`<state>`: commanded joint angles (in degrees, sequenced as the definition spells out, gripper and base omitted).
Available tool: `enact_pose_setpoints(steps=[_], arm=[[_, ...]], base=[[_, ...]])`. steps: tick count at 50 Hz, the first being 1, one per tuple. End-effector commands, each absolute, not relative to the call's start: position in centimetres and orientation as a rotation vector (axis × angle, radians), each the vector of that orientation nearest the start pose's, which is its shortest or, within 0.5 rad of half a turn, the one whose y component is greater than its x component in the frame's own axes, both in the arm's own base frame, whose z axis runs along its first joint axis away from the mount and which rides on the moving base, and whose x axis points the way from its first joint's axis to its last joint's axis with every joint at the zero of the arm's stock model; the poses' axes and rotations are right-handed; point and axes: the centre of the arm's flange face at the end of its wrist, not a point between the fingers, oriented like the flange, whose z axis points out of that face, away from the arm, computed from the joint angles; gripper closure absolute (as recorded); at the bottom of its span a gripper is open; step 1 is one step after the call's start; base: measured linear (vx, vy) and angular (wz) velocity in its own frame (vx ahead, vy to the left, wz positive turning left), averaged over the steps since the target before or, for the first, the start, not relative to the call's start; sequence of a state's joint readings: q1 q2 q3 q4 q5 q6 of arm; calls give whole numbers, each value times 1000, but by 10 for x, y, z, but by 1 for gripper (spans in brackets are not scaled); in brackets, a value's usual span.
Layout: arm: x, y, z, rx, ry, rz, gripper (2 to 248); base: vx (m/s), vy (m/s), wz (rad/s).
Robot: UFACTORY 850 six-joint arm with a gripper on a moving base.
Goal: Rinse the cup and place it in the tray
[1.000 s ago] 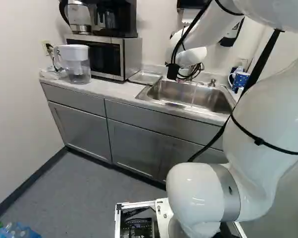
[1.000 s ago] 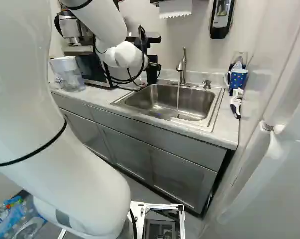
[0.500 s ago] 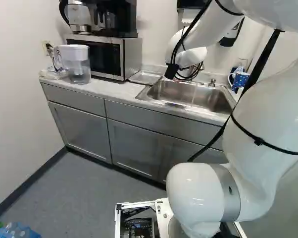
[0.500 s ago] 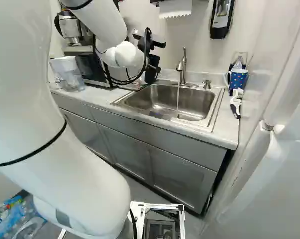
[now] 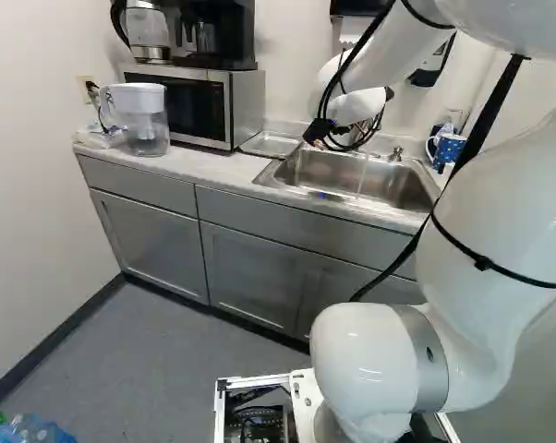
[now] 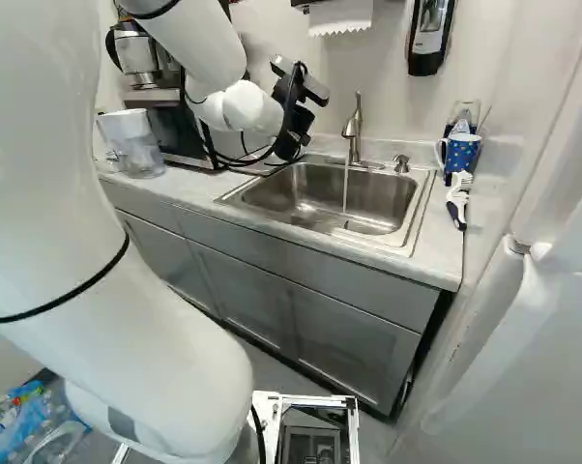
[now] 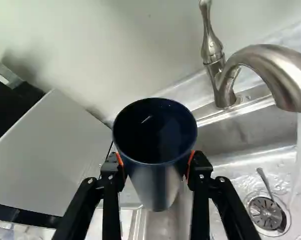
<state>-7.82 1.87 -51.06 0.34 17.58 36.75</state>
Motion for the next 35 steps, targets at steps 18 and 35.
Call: enact_pose_setpoints(steps=[18, 35], arm=[[498, -69, 587, -2020, 1070, -1519, 124], [498, -69, 587, -1869, 1215, -1427, 124]], base=[[0, 0, 0], [0, 0, 0]])
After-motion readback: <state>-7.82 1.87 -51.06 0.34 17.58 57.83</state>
